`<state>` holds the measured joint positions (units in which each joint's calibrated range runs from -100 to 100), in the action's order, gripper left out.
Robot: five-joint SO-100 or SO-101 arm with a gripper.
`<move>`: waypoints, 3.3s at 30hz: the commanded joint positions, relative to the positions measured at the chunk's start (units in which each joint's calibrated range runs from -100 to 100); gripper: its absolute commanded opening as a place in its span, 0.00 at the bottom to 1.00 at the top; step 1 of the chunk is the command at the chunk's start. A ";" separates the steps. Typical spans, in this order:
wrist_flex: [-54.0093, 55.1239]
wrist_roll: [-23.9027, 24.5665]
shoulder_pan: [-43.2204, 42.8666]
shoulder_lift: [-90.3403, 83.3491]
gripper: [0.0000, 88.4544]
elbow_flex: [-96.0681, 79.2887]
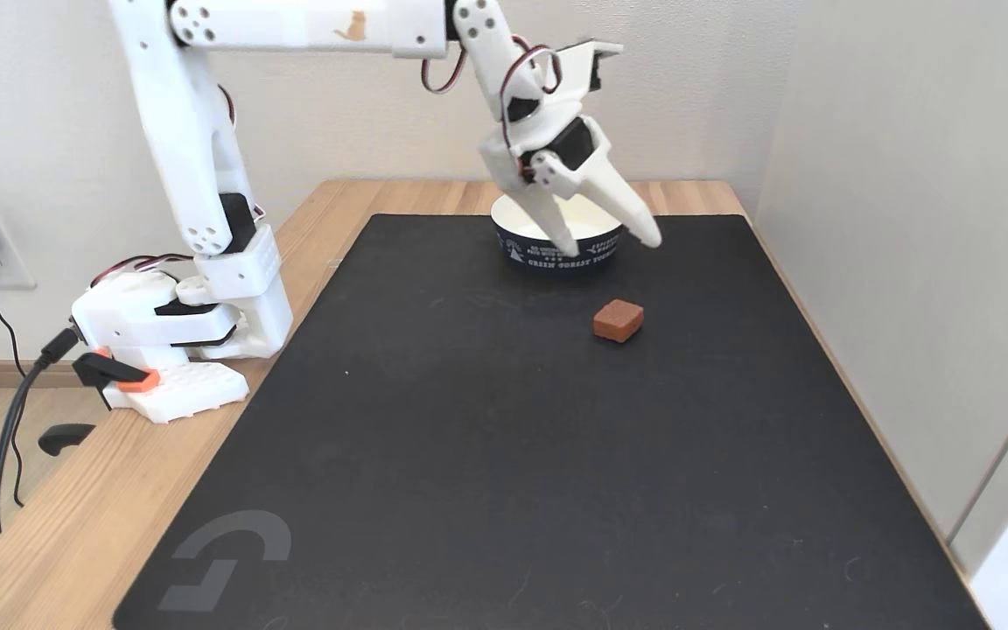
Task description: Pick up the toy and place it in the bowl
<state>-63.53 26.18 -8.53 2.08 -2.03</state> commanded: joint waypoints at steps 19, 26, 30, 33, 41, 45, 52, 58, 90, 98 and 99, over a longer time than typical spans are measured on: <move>-4.13 5.82 -3.72 26.89 0.42 25.06; 1.29 5.82 -4.64 31.47 0.42 25.06; 1.29 5.82 -4.64 31.89 0.42 25.06; 1.29 5.87 -4.64 32.39 0.42 25.06; -1.50 5.87 -3.97 33.22 0.10 24.97; -1.92 5.87 -3.64 33.22 0.03 24.97; -1.84 5.66 -3.97 32.22 0.03 28.75; -1.92 5.76 -9.49 30.31 0.03 48.31; 49.98 16.20 -30.49 6.13 0.27 -16.22; 49.13 13.70 -27.48 -4.54 0.23 -17.30; 48.12 13.28 -26.98 -6.46 0.19 -17.30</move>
<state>-14.65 40.33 -37.74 4.00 -19.32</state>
